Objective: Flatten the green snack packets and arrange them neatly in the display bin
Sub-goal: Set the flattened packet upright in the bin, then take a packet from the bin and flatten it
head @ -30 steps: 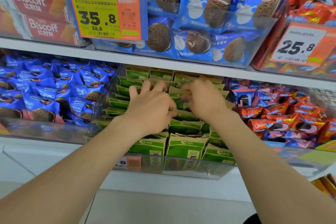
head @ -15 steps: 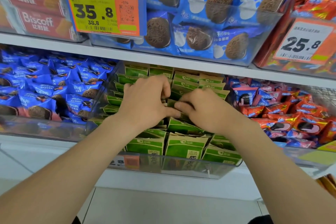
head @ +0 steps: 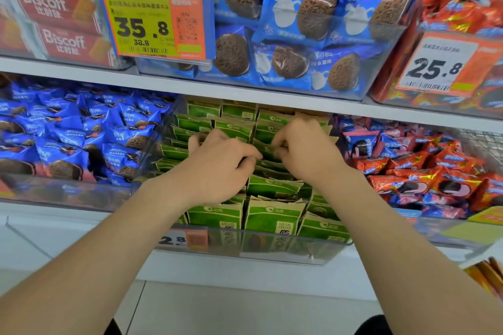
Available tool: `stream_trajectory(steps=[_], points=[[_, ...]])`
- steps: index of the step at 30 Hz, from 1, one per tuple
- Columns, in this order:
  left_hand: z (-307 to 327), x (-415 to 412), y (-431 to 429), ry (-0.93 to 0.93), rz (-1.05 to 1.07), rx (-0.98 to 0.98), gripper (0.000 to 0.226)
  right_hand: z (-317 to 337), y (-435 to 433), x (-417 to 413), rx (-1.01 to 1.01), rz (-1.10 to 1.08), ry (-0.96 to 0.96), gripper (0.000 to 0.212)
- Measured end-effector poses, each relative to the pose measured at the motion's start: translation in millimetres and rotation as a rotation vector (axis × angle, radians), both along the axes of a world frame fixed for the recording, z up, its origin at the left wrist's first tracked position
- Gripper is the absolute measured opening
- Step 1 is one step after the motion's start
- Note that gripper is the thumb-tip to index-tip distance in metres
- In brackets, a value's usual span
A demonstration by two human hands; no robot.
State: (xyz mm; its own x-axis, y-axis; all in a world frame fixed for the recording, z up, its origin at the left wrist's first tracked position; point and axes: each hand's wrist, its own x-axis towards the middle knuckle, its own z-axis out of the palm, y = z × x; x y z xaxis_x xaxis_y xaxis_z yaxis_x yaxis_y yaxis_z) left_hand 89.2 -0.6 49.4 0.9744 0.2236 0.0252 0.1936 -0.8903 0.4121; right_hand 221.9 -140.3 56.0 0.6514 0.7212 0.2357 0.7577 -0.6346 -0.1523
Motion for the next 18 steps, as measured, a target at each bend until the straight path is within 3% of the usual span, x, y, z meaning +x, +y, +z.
stream_trajectory(steps=[3, 9, 15, 18], points=[[-1.3, -5.1, -3.3, -0.131, 0.019, 0.009, 0.034, 6.5, -7.9, -6.5, 0.05, 0.013, -0.087, 0.011], [-1.8, -14.3, -9.3, -0.512, 0.146, -0.126, 0.012, 20.9, -37.0, -30.9, 0.474, 0.225, -0.182, 0.004], [20.1, -39.7, -40.5, -0.916, 0.069, -0.239, 0.032, 36.6, -48.2, -77.8, 0.93, 0.249, -0.298, 0.011], [25.9, -50.9, -52.8, -0.977, 0.011, -0.245, 0.033, 37.6, -47.9, -97.5, 1.105, 0.263, -0.145, 0.009]])
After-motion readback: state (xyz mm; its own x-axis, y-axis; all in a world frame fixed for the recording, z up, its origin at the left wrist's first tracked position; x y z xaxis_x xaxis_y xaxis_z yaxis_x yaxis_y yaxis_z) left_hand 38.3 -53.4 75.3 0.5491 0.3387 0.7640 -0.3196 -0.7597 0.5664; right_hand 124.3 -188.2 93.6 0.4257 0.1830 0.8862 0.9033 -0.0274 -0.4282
